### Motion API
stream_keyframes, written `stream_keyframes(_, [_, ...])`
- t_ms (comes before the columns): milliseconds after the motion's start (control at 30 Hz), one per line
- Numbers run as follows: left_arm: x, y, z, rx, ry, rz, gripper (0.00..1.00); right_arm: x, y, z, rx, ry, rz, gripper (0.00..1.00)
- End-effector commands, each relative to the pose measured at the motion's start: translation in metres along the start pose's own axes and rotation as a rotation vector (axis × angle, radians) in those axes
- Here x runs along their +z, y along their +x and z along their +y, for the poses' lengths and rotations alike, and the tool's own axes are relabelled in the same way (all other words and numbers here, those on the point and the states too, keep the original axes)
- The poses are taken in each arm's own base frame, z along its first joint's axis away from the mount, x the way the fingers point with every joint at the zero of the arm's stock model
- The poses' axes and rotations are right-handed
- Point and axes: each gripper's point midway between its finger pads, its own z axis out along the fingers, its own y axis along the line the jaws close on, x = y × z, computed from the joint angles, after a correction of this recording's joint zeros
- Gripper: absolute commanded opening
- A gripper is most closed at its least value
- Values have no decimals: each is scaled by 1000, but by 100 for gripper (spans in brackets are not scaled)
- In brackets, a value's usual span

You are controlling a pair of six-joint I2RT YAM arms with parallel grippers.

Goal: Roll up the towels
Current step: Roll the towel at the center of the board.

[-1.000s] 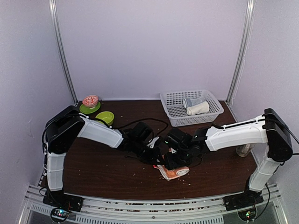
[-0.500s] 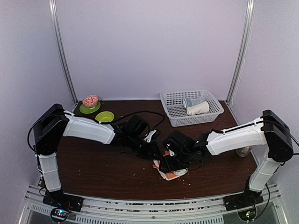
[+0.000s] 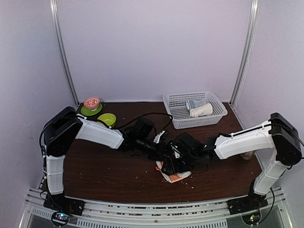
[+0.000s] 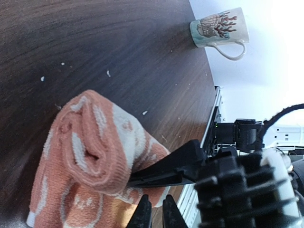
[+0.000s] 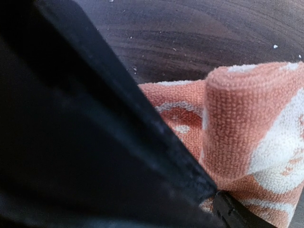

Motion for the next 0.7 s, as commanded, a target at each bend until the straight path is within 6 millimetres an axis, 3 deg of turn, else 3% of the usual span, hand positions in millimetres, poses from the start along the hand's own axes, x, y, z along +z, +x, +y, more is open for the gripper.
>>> stream_keyframes(0, [0,-22,-32,79,128,-45,11,5,14,-14,-18,31,50,81])
stream_keyframes(67, [4,-22,-29,73,130,-37,11,6,14,-13,-22,30,54,81])
stream_keyframes(300, [25,-16,16,-45,35,15,10,6,14,-10,-53,24,68,81])
stream_keyframes(667, [29,-20,67,-168,-89,-3,10,-12,9,3,-108,-12,53,81])
